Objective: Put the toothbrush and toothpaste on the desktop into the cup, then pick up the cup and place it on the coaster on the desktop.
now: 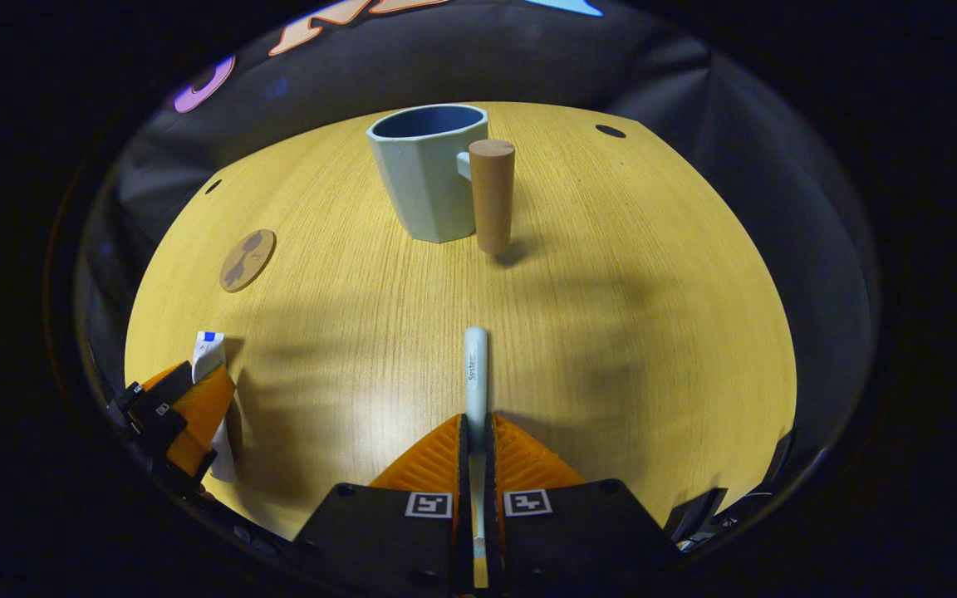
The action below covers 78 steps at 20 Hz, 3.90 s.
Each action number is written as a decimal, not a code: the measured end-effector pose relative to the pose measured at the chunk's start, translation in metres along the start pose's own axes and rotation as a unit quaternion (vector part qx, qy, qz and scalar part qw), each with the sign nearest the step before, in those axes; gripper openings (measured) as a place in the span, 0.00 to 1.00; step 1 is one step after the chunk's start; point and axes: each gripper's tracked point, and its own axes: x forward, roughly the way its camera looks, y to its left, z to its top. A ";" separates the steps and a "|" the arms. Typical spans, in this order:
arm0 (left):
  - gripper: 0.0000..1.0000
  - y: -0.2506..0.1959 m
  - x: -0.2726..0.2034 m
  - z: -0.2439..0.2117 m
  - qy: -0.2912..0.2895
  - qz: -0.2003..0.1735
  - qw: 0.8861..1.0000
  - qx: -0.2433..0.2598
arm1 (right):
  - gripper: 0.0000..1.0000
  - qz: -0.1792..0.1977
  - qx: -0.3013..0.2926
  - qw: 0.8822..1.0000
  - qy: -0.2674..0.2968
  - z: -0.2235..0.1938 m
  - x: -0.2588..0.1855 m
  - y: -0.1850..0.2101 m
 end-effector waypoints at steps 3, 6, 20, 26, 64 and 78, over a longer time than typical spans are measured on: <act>0.82 -0.006 0.005 0.003 0.000 -0.008 1.000 0.013 | 0.08 0.002 -0.006 1.000 -0.001 0.001 0.001 0.000; 0.63 -0.015 0.006 0.004 0.006 -0.021 1.000 0.017 | 0.09 0.004 -0.005 1.000 0.001 0.001 0.001 0.000; 0.03 -0.018 0.008 0.014 -0.001 -0.016 1.000 0.006 | 0.03 0.012 -0.007 0.999 -0.036 0.003 -0.001 0.000; 0.02 -0.008 -0.005 0.028 -0.029 -0.009 1.000 -0.001 | 0.03 0.027 0.006 0.998 -0.059 0.009 -0.009 0.002; 0.00 -0.015 -0.116 0.156 -0.282 -0.020 0.959 0.008 | 0.03 0.062 -0.032 0.948 -0.311 0.136 -0.133 0.019; 0.00 -0.008 -0.127 0.216 -0.323 -0.014 0.946 0.009 | 0.03 0.101 -0.019 0.891 -0.442 0.288 -0.149 0.040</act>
